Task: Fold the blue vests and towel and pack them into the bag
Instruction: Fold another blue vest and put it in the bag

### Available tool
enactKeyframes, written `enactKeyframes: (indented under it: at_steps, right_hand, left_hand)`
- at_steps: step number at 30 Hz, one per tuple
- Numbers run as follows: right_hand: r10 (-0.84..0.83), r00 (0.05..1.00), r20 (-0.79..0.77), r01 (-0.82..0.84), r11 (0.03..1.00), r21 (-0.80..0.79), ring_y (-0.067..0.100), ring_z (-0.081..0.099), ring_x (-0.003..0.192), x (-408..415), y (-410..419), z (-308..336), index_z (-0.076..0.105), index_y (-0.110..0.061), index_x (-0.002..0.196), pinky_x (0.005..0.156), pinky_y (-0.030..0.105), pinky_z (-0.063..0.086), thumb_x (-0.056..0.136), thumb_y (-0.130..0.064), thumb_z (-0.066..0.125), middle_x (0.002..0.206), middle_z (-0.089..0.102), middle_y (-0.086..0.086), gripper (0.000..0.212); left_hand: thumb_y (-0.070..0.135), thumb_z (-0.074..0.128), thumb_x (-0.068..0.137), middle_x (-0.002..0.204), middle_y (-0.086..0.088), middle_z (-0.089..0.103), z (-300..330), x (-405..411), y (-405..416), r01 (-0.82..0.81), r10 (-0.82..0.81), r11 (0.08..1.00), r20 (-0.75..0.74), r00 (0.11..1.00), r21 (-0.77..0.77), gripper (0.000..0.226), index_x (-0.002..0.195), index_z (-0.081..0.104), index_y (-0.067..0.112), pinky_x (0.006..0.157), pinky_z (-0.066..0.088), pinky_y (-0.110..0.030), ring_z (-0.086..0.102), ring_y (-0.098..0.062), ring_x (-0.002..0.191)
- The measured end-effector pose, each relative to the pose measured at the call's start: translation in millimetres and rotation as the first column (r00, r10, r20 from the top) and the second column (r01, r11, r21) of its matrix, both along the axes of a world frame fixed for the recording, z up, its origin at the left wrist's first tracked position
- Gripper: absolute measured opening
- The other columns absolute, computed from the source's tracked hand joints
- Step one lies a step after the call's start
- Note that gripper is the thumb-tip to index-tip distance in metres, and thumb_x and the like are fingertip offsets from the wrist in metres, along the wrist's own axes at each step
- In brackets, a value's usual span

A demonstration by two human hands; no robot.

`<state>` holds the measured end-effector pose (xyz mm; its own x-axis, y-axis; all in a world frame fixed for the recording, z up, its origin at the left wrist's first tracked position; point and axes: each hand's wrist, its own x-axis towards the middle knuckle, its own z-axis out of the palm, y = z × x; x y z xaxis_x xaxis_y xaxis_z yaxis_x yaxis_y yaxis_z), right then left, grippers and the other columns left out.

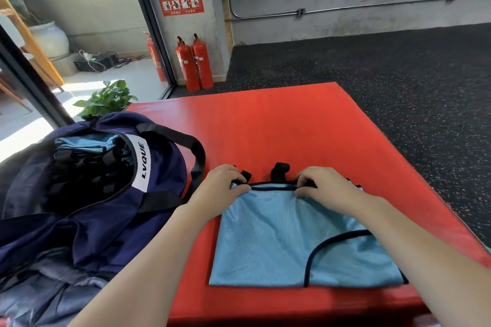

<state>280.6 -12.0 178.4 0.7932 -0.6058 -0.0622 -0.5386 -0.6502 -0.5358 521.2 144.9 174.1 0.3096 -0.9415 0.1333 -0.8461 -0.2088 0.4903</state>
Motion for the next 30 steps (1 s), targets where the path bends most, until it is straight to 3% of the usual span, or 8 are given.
enactKeyframes:
  at_steps: [4, 8, 14, 20, 23, 26, 28, 30]
  right_hand:
    - [-0.085, 0.99, 0.111, 0.077, 0.995, 0.07, 0.004, 0.062, 0.09, -4.4, 0.1, 4.9, 0.067, -0.037, 0.083, 0.081, 0.034, 0.053, 0.09, -0.041, 0.071, 0.093, 0.068, -0.015, 0.01]
    - [-0.089, 0.996, 0.013, 0.09, 0.994, -0.067, 0.007, 0.06, 0.085, -6.2, 2.7, 1.9, 0.065, -0.036, 0.086, 0.069, 0.031, 0.047, 0.092, -0.042, 0.067, 0.091, 0.065, -0.017, 0.009]
    - [-0.125, 0.992, -0.015, 0.121, 0.98, -0.161, 0.01, 0.061, 0.091, -24.6, -11.9, 2.4, 0.066, -0.035, 0.097, 0.08, 0.035, 0.051, 0.091, -0.041, 0.069, 0.096, 0.066, -0.016, 0.009]
    - [-0.156, 0.987, -0.038, 0.149, 0.979, -0.139, 0.007, 0.061, 0.091, -44.7, -19.2, 3.8, 0.074, -0.039, 0.091, 0.079, 0.034, 0.053, 0.09, -0.041, 0.07, 0.094, 0.067, -0.019, 0.004]
    - [-0.143, 0.986, -0.084, 0.135, 0.987, -0.089, 0.002, 0.062, 0.083, -53.4, -18.7, 9.3, 0.075, -0.039, 0.08, 0.075, 0.032, 0.054, 0.082, -0.046, 0.077, 0.083, 0.068, -0.02, 0.007]
    - [-0.101, 0.983, -0.153, 0.095, 0.994, -0.044, -0.002, 0.062, 0.071, -59.8, -12.3, 15.0, 0.074, -0.038, 0.072, 0.068, 0.03, 0.054, 0.072, -0.055, 0.08, 0.07, 0.068, -0.022, 0.018]
    - [-0.045, 0.982, -0.186, 0.049, 0.999, 0.017, 0.002, 0.062, 0.064, -61.8, -1.2, 18.6, 0.075, -0.035, 0.07, 0.064, 0.032, 0.054, 0.069, -0.059, 0.081, 0.067, 0.07, -0.018, 0.024]
    - [0.023, 0.983, -0.18, -0.009, 0.997, 0.081, 0.004, 0.059, 0.059, -62.7, 13.7, 20.2, 0.076, -0.031, 0.07, 0.061, 0.031, 0.05, 0.07, -0.056, 0.082, 0.065, 0.07, -0.011, 0.026]
  left_hand:
    - [0.038, 0.073, 0.088, 0.111, 0.016, 0.059, 2.2, -1.7, -1.8, -0.009, 0.009, 1.0, 0.007, 1.0, -0.015, 0.013, 0.083, 0.075, 0.026, 0.094, 0.046, -0.03, 0.049, -0.006, 0.115]
    - [0.043, 0.07, 0.089, 0.09, 0.016, 0.057, 3.4, -3.7, -1.7, -0.063, 0.065, 0.998, 0.055, 0.996, -0.032, 0.024, 0.073, 0.061, 0.028, 0.081, 0.051, -0.033, 0.051, -0.004, 0.093]
    - [0.042, 0.078, 0.08, 0.093, 0.01, 0.046, 6.2, -12.8, -2.7, -0.251, 0.254, 0.967, 0.073, 0.965, -0.048, 0.028, 0.082, 0.058, 0.023, 0.073, 0.049, -0.033, 0.052, -0.013, 0.083]
    - [0.038, 0.069, 0.085, 0.078, 0.003, 0.06, 9.8, -27.7, -9.9, -0.368, 0.363, 0.93, 0.15, 0.92, 0.01, 0.026, 0.082, 0.05, 0.021, 0.059, 0.04, -0.033, 0.057, -0.023, 0.072]
    - [0.035, 0.062, 0.092, 0.09, 0.001, 0.061, 1.7, -31.8, -17.4, -0.327, 0.324, 0.945, 0.126, 0.938, -0.001, 0.016, 0.092, 0.057, 0.019, 0.066, 0.043, -0.036, 0.059, -0.026, 0.084]
    - [0.041, 0.055, 0.098, 0.118, 0.001, 0.062, -10.0, -37.4, -30.0, -0.193, 0.192, 0.981, 0.057, 0.98, 0.017, 0.032, 0.121, 0.061, 0.02, 0.094, 0.045, -0.043, 0.057, -0.026, 0.113]
    - [0.054, 0.046, 0.1, 0.144, 0.002, 0.05, -17.5, -48.0, -39.2, -0.142, 0.131, 0.986, 0.117, 0.985, 0.089, 0.051, 0.14, 0.051, 0.023, 0.113, 0.03, -0.046, 0.041, -0.023, 0.138]
    - [0.065, 0.036, 0.098, 0.16, -0.003, 0.03, -22.4, -63.2, -47.8, -0.119, 0.084, 0.98, 0.205, 0.975, 0.161, 0.064, 0.151, 0.037, 0.029, 0.119, 0.015, -0.051, 0.019, -0.025, 0.15]
